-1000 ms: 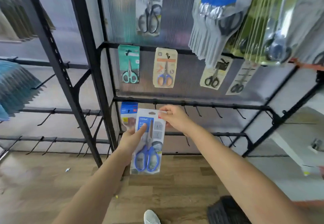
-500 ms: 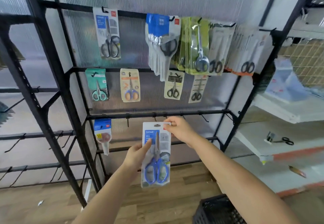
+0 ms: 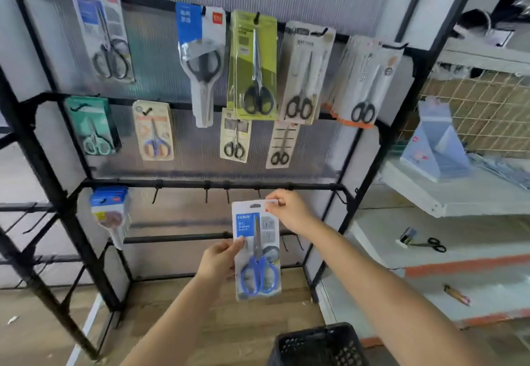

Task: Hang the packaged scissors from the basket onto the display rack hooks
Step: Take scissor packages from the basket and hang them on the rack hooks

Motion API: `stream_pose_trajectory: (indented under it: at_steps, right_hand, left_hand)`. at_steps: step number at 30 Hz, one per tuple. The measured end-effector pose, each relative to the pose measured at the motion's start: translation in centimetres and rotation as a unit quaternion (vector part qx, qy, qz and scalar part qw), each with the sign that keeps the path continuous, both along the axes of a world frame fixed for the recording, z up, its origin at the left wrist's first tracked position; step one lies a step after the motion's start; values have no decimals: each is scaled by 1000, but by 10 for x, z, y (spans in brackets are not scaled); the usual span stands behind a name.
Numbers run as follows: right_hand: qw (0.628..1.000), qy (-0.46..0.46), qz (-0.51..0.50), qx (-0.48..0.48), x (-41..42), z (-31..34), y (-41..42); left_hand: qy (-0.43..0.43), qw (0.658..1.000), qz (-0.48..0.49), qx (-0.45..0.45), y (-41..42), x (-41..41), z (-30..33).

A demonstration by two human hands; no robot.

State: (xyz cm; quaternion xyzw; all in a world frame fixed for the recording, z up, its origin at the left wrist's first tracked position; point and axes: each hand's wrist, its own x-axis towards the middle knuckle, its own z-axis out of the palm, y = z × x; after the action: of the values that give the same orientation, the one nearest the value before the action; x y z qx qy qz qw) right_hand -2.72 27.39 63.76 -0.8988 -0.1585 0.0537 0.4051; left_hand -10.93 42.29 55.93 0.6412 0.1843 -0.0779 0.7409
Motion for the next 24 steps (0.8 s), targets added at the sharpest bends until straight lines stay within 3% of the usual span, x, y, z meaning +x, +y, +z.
stream_pose_trajectory:
  at_steps: [4, 10, 16, 24]
  right_hand:
    - [999, 4, 3, -33, 5, -15, -33]
    - [999, 28, 28, -32, 2, -54, -26]
    - [996, 54, 67, -9, 6, -72, 27]
    - [992, 79, 94, -11, 33, -81, 114]
  left_hand:
    - [25, 1000, 9, -9, -38, 0, -17]
    - [79, 996, 51, 6, -33, -9, -42]
    - [90, 987, 134, -20, 12, -11, -55]
    - [81, 981, 174, -15, 93, 10, -74]
